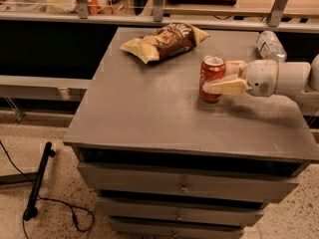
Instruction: Knock coke can over
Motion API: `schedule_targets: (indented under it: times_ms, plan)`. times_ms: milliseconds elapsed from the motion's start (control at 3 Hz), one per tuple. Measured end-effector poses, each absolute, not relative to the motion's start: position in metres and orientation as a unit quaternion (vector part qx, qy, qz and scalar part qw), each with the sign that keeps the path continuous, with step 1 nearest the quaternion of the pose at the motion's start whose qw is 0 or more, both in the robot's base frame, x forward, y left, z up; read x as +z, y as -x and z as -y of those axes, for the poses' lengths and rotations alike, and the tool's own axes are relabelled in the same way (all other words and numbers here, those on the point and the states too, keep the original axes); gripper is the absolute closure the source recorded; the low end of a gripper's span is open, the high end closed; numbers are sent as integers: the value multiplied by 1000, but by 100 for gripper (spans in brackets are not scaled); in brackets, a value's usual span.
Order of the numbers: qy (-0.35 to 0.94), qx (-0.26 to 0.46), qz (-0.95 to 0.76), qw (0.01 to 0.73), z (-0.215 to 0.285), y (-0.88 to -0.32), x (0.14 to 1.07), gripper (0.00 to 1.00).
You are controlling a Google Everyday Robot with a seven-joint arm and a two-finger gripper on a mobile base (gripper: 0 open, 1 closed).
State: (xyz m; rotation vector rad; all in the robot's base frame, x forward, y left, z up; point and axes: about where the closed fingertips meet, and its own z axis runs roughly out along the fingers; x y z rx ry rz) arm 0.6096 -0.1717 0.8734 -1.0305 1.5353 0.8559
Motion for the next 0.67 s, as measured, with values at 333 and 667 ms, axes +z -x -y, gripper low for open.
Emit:
schedule_targets:
  times_ms: [333, 667]
  plan:
    - [438, 357, -637, 525, 172, -602, 874, 62]
    - [444, 349, -643, 517, 176, -599, 880, 85]
